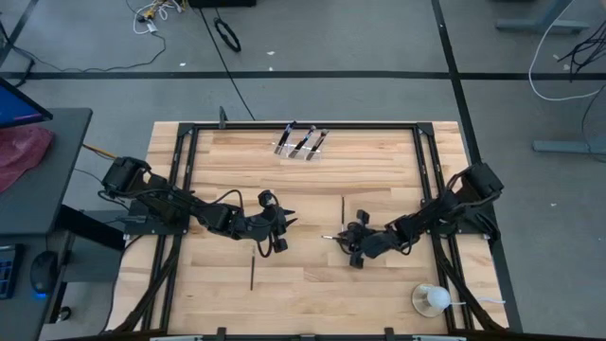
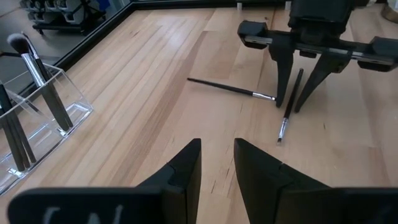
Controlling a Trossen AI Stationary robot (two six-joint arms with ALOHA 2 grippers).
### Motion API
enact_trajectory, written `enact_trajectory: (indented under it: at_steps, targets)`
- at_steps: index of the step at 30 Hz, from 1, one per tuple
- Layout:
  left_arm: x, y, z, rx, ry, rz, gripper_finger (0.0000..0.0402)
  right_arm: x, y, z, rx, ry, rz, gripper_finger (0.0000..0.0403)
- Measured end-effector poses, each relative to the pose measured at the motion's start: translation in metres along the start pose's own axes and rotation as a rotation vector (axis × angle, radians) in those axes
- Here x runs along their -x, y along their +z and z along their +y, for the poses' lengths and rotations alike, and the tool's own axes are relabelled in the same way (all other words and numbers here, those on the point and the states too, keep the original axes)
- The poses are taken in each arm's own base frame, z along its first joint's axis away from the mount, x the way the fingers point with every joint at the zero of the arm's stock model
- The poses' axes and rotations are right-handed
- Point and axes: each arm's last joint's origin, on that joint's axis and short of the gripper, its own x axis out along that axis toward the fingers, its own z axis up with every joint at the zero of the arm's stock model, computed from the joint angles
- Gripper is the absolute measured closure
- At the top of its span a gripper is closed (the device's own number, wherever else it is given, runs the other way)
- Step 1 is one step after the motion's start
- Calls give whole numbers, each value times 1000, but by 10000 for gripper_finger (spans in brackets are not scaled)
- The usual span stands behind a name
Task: Put items in baskets/containers
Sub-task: Put the black eyeshadow brush into the transparent organizer
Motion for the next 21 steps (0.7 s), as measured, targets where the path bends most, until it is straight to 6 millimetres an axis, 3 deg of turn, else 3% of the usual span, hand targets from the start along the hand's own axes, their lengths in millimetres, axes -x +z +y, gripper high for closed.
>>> enact_trajectory:
  at_steps: [11, 21]
  targets:
    - [0, 0, 0, 0, 1, 0, 301, -2, -1, 1, 34, 7, -2, 389]
    - [0, 0, 0, 4, -7, 1, 301, 11, 12, 1, -2, 41, -69, 392]
